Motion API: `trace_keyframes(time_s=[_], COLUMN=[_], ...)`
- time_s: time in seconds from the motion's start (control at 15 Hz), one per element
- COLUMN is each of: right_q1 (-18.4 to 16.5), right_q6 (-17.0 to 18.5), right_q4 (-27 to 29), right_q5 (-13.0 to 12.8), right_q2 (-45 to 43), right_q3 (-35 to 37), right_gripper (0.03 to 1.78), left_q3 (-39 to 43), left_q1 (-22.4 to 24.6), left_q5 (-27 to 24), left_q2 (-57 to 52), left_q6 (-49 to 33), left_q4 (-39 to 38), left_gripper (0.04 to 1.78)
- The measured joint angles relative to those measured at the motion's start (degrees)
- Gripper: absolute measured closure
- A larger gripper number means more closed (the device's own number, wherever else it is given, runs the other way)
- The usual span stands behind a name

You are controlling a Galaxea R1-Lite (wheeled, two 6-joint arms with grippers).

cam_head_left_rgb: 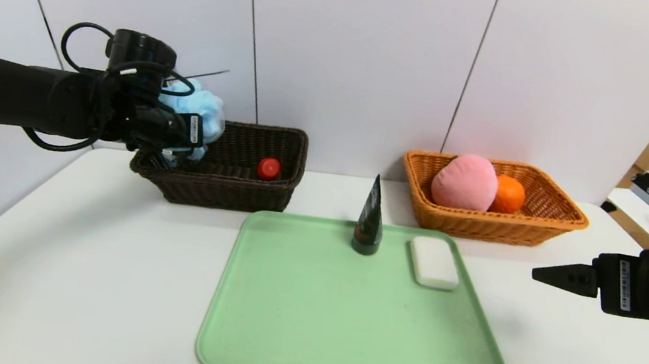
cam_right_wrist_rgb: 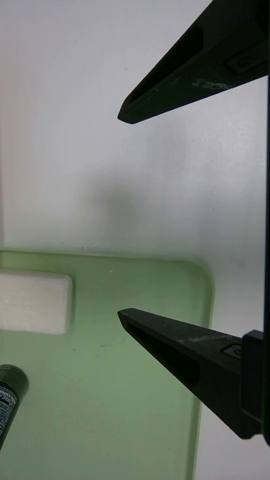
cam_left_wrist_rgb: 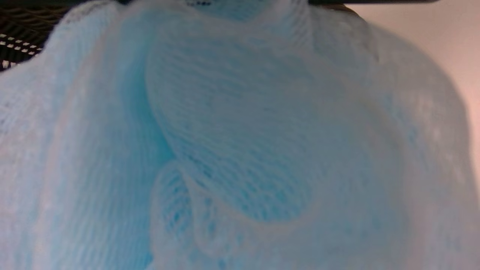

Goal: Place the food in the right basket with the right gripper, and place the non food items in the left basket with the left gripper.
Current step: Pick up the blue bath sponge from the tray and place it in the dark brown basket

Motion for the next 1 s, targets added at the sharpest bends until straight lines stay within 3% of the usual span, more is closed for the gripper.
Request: trace_keyframes(time_s=[0.2, 0.47, 0.8, 1.0], right_q1=[0.0, 0.0, 0.1, 0.3], right_q6=[0.0, -0.1, 0.0, 0.1], right_q4=[0.0, 0.0, 0.0, 0.0], right_q5=[0.0, -0.1, -0.2, -0.2], right_q2=[-0.1, -0.3, -0.4, -0.7], right_q3=[0.0, 0.1, 0.4, 0.8], right_gripper=[0.11, 0.11, 0.11, 0.11], left_q3=[-0.5, -0.9, -1.0, -0.5], left_q1=[0.4, 0.7, 0.0, -7.1], left_q5=[0.0, 0.0, -0.2, -0.2], left_q2=[1.7, 1.8, -2.2, -9.4], left_q6=[-0.2, -0.3, -0.6, -3.3], left_q4=[-0.8, -0.9, -0.5, 2.8], left_gripper=[0.81, 0.52, 0.33, 0.26])
